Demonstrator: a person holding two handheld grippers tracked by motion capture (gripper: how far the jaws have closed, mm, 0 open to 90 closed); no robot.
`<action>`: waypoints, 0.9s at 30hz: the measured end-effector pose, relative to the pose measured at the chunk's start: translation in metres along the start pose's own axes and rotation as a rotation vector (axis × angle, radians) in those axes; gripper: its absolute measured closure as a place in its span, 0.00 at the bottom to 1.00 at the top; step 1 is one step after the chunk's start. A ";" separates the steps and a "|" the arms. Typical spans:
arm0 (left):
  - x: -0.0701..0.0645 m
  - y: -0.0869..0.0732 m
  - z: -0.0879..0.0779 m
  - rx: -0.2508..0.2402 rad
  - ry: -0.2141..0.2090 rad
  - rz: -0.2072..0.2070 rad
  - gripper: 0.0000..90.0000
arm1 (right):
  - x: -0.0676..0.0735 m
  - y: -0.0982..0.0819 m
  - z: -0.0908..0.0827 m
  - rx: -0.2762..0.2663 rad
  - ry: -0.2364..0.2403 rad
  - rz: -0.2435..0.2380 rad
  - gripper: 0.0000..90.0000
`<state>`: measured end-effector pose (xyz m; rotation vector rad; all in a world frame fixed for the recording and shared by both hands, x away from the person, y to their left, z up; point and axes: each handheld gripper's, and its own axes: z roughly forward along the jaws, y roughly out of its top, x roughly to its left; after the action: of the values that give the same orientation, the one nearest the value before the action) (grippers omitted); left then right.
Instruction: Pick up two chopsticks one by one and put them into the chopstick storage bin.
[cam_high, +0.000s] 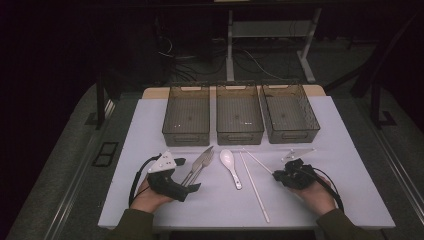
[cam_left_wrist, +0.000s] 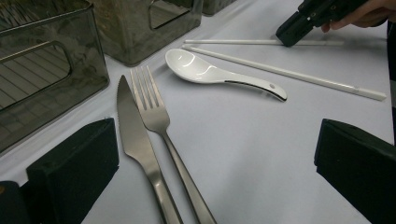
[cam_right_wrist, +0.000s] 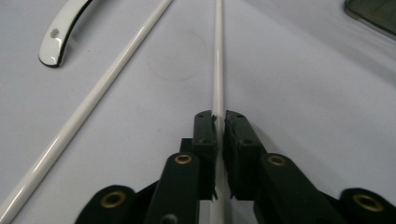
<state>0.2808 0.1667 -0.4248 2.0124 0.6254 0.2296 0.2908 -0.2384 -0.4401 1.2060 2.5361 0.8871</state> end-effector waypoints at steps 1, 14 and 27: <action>0.000 0.000 0.000 -0.001 0.000 0.000 0.00 | 0.001 -0.001 -0.001 0.002 -0.002 0.000 0.89; -0.001 0.000 0.001 0.009 -0.002 0.001 0.00 | 0.002 -0.011 -0.008 0.007 -0.020 -0.027 0.93; -0.001 0.000 0.001 0.008 -0.006 0.003 0.00 | -0.012 -0.012 -0.031 -0.070 0.000 0.009 0.94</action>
<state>0.2803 0.1660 -0.4252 2.0211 0.6198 0.2230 0.2780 -0.2670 -0.4235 1.1977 2.4791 0.9692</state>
